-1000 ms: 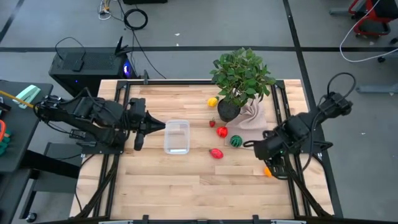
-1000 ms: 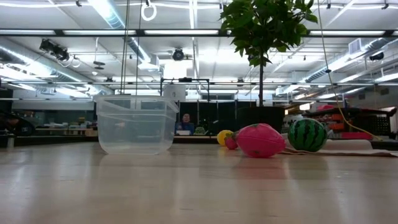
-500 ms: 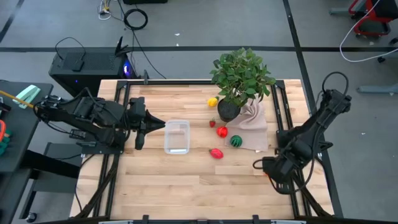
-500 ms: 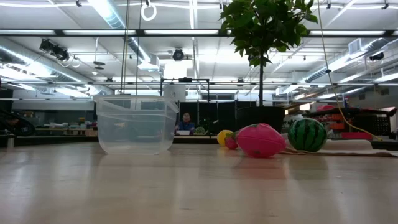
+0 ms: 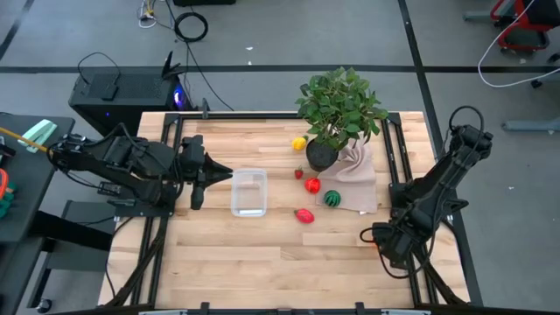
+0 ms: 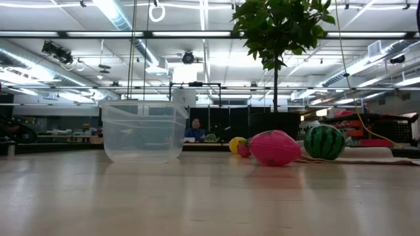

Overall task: Pick and placing Produce into tupperware
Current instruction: Put the orange into the transparent bin

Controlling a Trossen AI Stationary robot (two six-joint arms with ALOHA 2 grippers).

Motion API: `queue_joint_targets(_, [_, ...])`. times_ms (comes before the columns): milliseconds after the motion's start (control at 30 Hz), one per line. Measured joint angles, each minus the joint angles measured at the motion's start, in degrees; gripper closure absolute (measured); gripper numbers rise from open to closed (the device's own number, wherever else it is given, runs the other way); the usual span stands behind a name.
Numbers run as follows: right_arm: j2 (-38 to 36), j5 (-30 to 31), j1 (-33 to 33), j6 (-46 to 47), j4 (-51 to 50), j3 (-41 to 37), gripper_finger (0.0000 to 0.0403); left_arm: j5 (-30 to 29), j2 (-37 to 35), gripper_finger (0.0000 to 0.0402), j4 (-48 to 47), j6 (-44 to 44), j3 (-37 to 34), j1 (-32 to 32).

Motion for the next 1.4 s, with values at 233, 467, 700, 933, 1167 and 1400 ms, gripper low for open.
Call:
queue_joint_targets(233, [0.2, 2.1, -0.3, -3.8, 1.8, -3.6, 0.0061, -0.7, 0.0, 0.0333, -0.4, 0.1, 0.0, 0.0])
queue_joint_targets(467, [0.7, 11.3, -0.3, -6.7, 4.0, -6.2, 0.0035, -1.9, 0.0, 0.0327, -0.4, -0.1, 0.0, 0.0])
queue_joint_targets(700, [0.7, 11.3, 0.0, -7.3, 8.8, -9.0, 0.0038, -1.9, 0.0, 0.0322, -0.5, -0.5, 0.0, 0.0])
queue_joint_targets(933, [0.7, 10.8, 0.0, -7.7, 14.5, -12.6, 0.0038, -1.9, 0.0, 0.0321, -0.5, -0.5, 0.0, 0.0])
queue_joint_targets(1167, [0.7, 10.5, 0.0, -7.4, 19.2, -16.4, 0.0039, -2.2, 0.0, 0.0323, -0.5, -0.5, 0.0, 0.0])
queue_joint_targets(1400, [0.7, 10.4, -0.2, -5.9, 21.1, -17.8, 0.0041, -2.3, 0.0, 0.0317, -0.5, -0.5, 0.0, 0.0])
